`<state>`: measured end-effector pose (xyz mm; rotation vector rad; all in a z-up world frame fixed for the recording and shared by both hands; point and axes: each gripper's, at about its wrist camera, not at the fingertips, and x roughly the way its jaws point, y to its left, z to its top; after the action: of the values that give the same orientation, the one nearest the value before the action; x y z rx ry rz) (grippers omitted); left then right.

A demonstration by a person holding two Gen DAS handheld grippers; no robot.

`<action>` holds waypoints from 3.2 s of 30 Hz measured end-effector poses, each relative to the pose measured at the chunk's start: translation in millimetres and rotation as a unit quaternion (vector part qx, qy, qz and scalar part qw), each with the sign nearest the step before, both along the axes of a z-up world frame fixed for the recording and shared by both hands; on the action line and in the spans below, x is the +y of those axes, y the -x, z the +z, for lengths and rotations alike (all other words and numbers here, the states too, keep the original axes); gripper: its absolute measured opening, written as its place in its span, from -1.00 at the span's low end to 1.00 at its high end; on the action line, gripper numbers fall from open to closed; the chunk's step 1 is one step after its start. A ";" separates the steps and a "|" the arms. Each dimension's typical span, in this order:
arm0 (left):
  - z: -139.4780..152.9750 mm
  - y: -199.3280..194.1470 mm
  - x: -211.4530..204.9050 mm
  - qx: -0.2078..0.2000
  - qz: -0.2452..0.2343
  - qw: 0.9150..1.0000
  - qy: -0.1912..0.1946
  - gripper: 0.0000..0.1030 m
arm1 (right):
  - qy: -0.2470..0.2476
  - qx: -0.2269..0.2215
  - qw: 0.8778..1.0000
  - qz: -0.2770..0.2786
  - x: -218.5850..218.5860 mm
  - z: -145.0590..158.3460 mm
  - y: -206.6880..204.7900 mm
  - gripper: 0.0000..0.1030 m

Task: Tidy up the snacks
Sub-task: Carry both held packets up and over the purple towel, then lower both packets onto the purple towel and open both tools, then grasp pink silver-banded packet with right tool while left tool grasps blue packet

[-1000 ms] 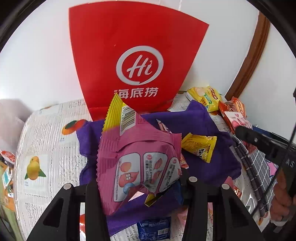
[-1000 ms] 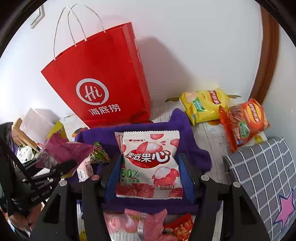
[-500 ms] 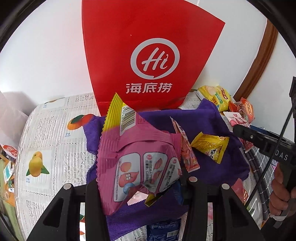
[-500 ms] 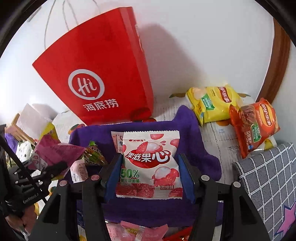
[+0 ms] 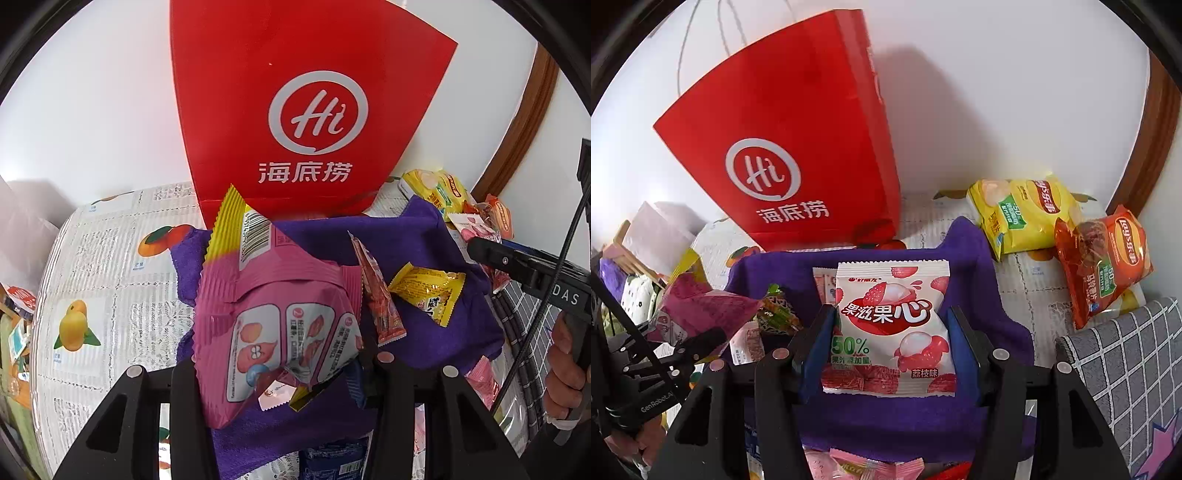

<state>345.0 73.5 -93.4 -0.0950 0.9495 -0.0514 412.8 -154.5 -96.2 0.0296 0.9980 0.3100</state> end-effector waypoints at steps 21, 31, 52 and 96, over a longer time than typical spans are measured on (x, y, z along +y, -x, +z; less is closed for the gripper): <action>-10.4 -3.1 -5.7 0.020 -0.010 1.000 0.005 -0.12 | 0.011 0.071 0.995 0.070 34.9 -35.5 2.6 0.16; -14.7 -5.2 -8.0 0.027 -0.012 1.000 0.001 -0.12 | 0.010 0.081 0.994 0.069 36.8 -41.2 -0.6 0.20; -27.1 -11.3 -20.1 0.054 -0.027 0.998 0.004 -0.12 | -0.018 0.071 0.995 0.070 32.3 -29.0 1.8 0.22; -16.1 91.9 10.2 0.078 0.025 0.996 0.018 0.40 | 0.038 0.021 0.999 0.017 -8.1 -74.8 137.7 -0.34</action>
<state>253.1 83.7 -109.5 -0.1565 1.1026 -0.0153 275.1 -162.6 -171.0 -0.0514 1.0515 0.3038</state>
